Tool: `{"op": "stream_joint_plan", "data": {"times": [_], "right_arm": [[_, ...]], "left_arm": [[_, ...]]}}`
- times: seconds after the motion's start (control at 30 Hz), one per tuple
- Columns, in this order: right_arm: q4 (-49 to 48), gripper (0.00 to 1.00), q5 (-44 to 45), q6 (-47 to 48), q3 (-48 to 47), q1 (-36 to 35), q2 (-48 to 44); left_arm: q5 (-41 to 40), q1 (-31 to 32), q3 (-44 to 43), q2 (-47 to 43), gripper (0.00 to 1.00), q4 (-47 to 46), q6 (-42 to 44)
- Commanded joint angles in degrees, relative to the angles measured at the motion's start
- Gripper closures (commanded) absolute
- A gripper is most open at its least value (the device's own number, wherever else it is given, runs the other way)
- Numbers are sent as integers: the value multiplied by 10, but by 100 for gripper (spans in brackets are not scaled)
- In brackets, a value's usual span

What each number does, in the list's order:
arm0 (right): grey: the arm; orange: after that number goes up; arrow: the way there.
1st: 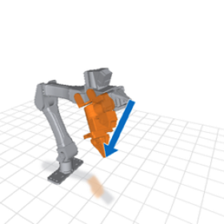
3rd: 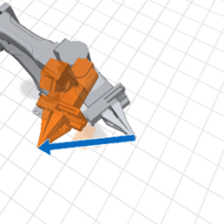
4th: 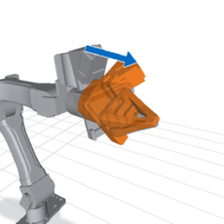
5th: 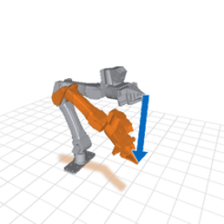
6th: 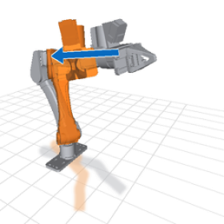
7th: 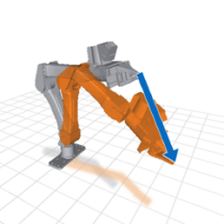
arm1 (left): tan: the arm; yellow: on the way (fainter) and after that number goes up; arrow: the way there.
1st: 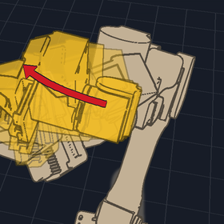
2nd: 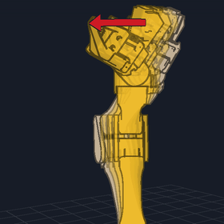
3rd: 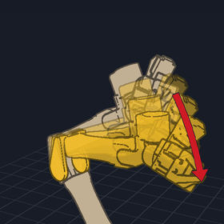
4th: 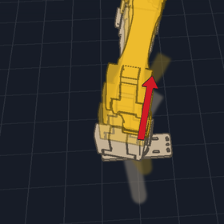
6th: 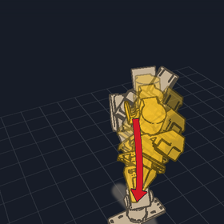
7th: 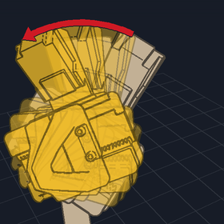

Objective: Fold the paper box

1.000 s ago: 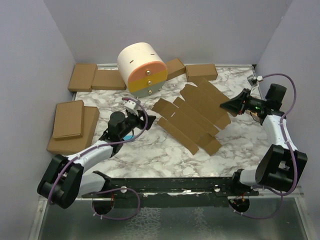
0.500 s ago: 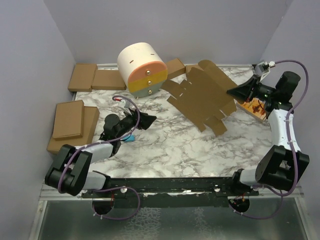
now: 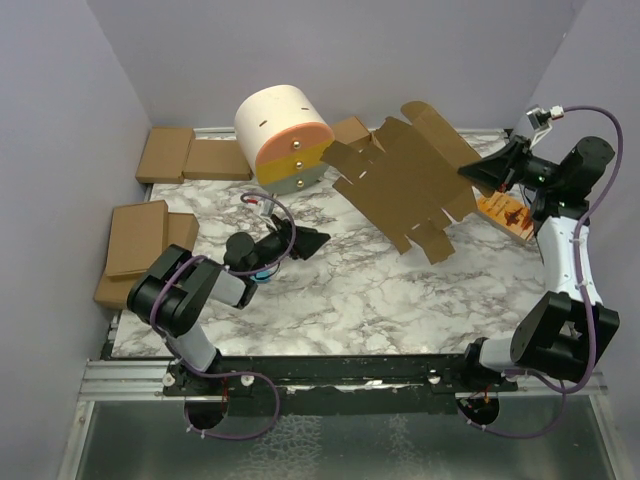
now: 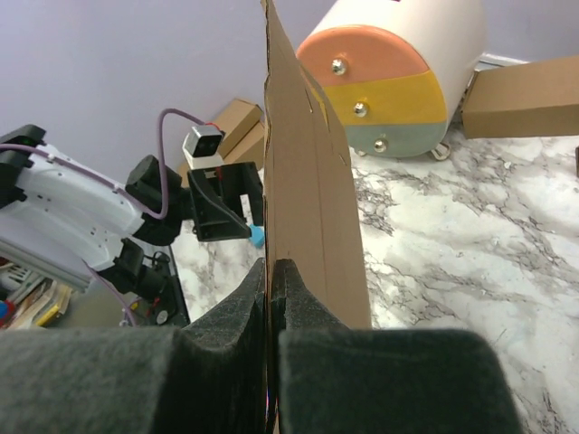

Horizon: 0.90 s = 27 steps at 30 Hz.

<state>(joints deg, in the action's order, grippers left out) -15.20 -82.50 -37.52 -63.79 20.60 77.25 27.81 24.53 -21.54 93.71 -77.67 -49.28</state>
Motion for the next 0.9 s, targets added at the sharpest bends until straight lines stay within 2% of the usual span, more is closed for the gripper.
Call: {"op": "stream_joint_plan", "data": {"times": [0.0, 0.1, 0.17, 0.2, 0.27, 0.37, 0.47, 0.57, 0.73, 0.87], "right_arm": [[-47, 99, -29, -54, -33, 1, -18], [-43, 99, -49, -47, -45, 1, -21], [-12, 99, -57, -1, -59, 1, -26], [37, 99, -59, 50, -74, 1, -27], [211, 99, -54, 201, -115, 0, -25], [415, 99, -19, 408, -179, -1, -11], [497, 99, -9, 507, -204, -3, 1], [539, 99, -21, 569, -214, -8, 1], [614, 99, -21, 647, -239, -22, -1], [665, 99, -18, 699, -251, -31, -1]], "left_arm": [[5, 9, -16, 39, 27, -162, 0], [4, 9, -11, 58, 27, -209, 23], [0, 6, 1, 49, 27, -232, 49], [-1, 3, 10, 40, 27, -236, 66], [-3, -7, 28, -14, 27, -215, 104], [17, -14, 29, -133, 26, -82, 181], [33, -14, -33, -221, 26, 140, 259], [71, -14, -120, -246, 25, 281, 310], [193, -13, -269, -198, 24, 359, 317], [231, -11, -365, -148, 25, 400, 338]]}}
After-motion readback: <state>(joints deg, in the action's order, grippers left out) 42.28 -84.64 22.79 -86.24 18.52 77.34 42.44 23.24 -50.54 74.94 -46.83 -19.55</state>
